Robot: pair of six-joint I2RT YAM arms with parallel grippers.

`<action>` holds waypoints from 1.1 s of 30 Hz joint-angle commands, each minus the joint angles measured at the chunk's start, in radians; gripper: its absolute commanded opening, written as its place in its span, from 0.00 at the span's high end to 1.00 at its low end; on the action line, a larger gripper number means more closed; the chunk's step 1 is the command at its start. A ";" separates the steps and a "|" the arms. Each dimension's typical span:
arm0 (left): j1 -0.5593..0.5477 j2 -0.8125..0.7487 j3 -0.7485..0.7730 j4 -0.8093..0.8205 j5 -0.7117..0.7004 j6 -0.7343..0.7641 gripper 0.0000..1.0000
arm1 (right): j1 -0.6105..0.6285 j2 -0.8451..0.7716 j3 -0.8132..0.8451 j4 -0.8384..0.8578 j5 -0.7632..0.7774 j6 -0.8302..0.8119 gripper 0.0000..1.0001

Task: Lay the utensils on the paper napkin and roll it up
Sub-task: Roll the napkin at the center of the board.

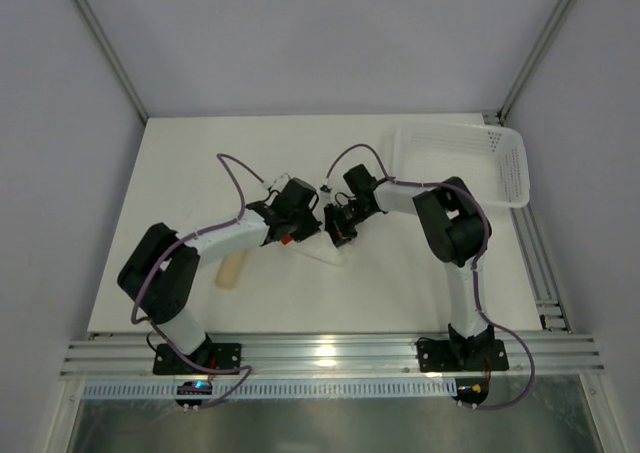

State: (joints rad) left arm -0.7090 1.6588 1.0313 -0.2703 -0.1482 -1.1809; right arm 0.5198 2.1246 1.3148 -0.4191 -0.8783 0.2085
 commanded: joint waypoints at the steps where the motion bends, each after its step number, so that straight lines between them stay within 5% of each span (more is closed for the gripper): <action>1: 0.011 0.012 0.044 0.042 -0.037 0.020 1.00 | 0.002 0.001 -0.019 0.017 0.164 -0.024 0.96; 33: 0.014 0.004 -0.019 0.065 -0.027 0.015 1.00 | -0.010 -0.189 -0.003 -0.058 0.269 -0.014 0.96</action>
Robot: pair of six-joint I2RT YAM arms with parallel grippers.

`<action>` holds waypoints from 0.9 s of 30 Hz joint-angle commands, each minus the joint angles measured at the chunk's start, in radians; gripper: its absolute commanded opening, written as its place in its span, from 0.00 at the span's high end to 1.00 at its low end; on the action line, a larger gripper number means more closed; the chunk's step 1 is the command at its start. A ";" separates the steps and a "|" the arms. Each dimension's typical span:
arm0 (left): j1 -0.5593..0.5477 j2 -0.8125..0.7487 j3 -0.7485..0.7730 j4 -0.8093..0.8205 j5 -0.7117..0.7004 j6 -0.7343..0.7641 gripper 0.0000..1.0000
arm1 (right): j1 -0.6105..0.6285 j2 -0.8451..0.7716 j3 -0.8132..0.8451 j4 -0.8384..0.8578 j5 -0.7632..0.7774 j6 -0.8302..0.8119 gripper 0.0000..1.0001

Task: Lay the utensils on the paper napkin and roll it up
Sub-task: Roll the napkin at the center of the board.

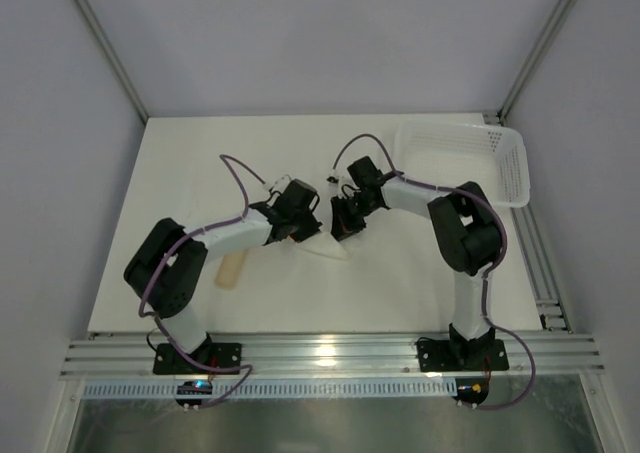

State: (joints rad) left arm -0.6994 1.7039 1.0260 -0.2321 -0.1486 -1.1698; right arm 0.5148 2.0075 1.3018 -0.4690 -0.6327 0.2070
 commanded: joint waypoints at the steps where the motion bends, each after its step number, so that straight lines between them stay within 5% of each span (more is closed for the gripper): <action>1: 0.006 -0.043 -0.017 0.027 -0.025 0.004 1.00 | -0.006 -0.079 0.011 -0.008 0.025 -0.012 0.97; 27: 0.005 -0.049 0.020 0.013 -0.003 0.022 1.00 | -0.084 0.034 0.212 -0.088 0.182 -0.009 0.96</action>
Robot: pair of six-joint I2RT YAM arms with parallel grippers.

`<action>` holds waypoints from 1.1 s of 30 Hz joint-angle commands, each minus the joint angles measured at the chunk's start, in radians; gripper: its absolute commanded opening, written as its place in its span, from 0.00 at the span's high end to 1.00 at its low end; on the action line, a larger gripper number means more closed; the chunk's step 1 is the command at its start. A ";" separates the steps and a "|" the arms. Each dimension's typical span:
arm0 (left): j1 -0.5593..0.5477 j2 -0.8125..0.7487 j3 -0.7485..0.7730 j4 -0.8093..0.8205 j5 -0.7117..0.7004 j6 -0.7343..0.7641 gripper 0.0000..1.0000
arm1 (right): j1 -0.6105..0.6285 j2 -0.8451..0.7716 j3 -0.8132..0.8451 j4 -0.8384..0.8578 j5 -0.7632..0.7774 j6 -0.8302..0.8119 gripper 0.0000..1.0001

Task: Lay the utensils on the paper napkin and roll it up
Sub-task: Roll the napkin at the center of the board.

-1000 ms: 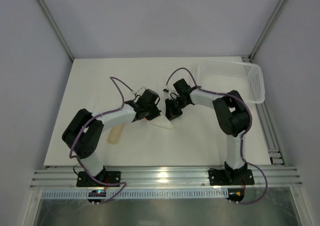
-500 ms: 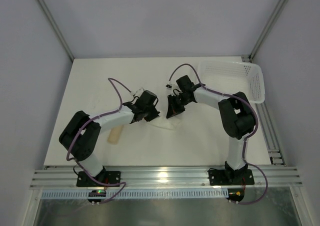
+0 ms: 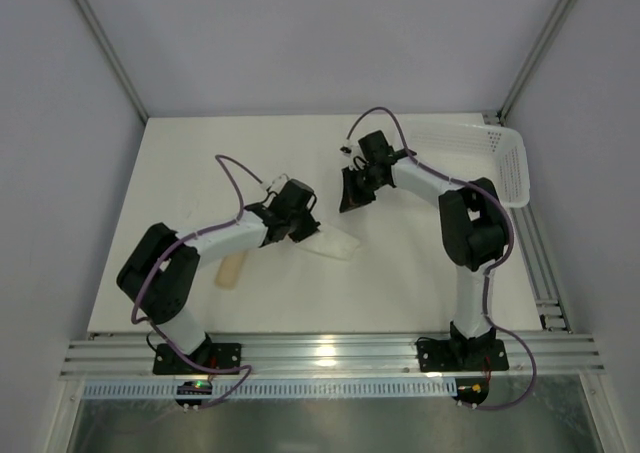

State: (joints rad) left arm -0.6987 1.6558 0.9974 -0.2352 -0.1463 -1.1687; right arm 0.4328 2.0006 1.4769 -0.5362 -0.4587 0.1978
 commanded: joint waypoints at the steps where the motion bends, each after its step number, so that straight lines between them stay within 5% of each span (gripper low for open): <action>1: 0.004 0.004 0.056 0.014 -0.004 0.026 1.00 | -0.002 0.055 0.045 -0.022 -0.004 0.005 0.96; 33: 0.024 0.162 0.237 0.014 0.013 0.061 1.00 | 0.050 0.109 -0.035 0.047 -0.083 0.028 0.96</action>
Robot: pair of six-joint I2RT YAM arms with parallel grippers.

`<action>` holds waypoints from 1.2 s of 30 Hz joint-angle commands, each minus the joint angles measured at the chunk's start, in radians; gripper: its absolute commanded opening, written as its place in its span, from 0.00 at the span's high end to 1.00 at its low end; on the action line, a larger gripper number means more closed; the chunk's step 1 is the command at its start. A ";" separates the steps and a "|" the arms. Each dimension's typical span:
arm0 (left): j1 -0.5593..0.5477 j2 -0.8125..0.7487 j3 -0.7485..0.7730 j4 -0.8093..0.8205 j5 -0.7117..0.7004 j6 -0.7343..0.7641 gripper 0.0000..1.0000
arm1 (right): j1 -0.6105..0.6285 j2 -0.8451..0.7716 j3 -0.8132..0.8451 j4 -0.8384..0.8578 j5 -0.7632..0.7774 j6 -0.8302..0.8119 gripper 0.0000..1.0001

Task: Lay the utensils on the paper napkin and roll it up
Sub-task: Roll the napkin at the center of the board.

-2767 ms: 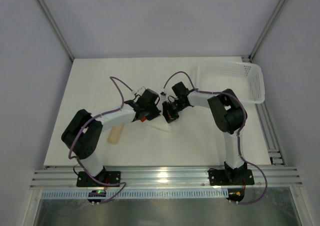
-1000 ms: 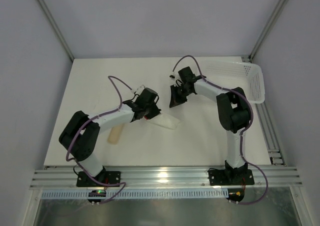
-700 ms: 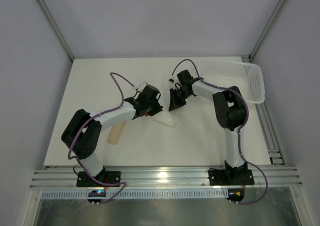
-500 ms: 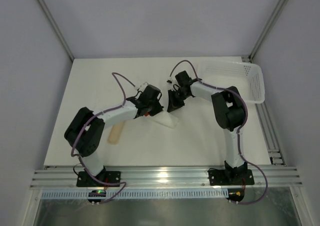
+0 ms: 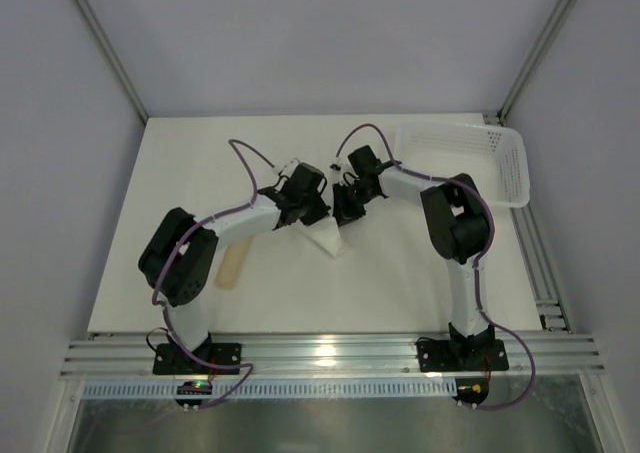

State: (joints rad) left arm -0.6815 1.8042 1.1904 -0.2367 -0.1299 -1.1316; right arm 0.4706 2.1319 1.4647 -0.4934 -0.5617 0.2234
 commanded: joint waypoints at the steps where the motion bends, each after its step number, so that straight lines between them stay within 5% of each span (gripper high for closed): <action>1: 0.007 0.017 0.046 0.014 -0.004 0.024 1.00 | 0.013 -0.024 -0.026 0.006 0.020 0.004 0.96; 36: 0.008 0.078 -0.045 0.096 0.024 -0.036 1.00 | 0.013 -0.041 -0.033 0.012 0.006 -0.002 0.96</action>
State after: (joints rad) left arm -0.6785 1.8675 1.1389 -0.1894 -0.1108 -1.1530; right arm 0.4747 2.1246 1.4452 -0.4770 -0.5774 0.2382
